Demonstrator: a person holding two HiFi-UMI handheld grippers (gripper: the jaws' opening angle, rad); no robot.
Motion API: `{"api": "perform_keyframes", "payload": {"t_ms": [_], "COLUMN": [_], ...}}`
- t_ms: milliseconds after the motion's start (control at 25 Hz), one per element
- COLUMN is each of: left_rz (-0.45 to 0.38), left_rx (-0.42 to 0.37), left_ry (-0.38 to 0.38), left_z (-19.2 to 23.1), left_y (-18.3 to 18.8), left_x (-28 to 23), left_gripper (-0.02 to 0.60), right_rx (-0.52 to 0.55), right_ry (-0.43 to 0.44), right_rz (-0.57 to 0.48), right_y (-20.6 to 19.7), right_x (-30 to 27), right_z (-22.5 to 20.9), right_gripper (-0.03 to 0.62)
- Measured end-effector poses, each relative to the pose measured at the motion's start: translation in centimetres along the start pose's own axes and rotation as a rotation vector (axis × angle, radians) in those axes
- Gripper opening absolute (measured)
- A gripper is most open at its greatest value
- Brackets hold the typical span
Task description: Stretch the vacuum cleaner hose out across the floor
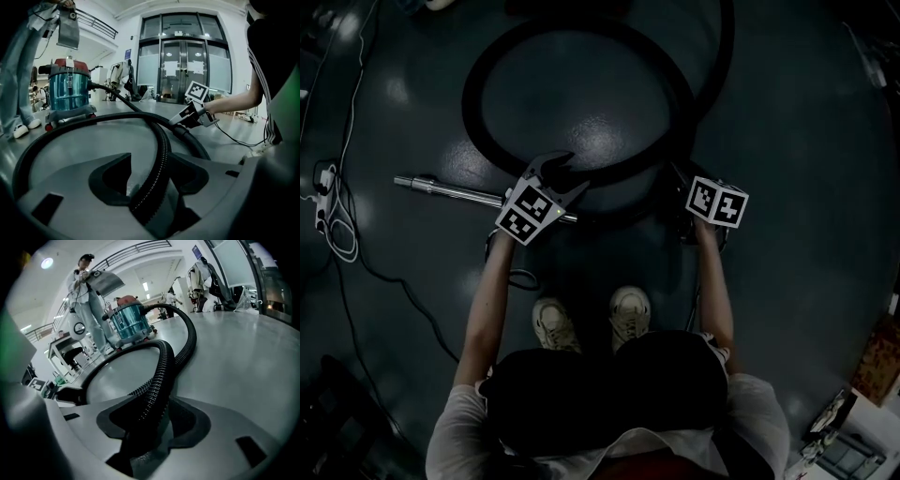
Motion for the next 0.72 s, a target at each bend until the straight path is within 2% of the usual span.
{"api": "perform_keyframes", "payload": {"t_ms": [160, 400, 480, 600, 720], "left_rz": [0.081, 0.298, 0.278, 0.201, 0.224], "left_rx": [0.002, 0.078, 0.118, 0.164, 0.179], "left_ry": [-0.057, -0.167, -0.226, -0.287, -0.339], "left_z": [0.2, 0.5, 0.2, -1.0, -1.8], "left_y": [0.1, 0.3, 0.8, 1.2, 1.4], "left_x": [-0.7, -2.7, -2.8, -2.8, -3.4], "left_gripper": [0.241, 0.241, 0.241, 0.241, 0.241], "right_rx": [-0.011, 0.098, 0.177, 0.284, 0.322], "right_ry": [-0.002, 0.065, 0.075, 0.102, 0.177], "right_rz": [0.015, -0.124, -0.161, -0.146, -0.155], "right_y": [0.8, 3.6, 5.4, 7.5, 8.7], "right_x": [-0.7, -0.8, -1.0, -2.0, -2.9], "right_z": [-0.1, 1.0, 1.9, 3.8, 5.2], "right_gripper": [0.193, 0.193, 0.193, 0.193, 0.193]}}
Point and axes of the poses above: the fingertips, and each gripper's own axes: x backward along the fingers, z to its left, y out of its top, the point moved 9 cm from there along x, backward along the fingers, and after that the axes turned 11 degrees about -y, right-handed, at the moved point
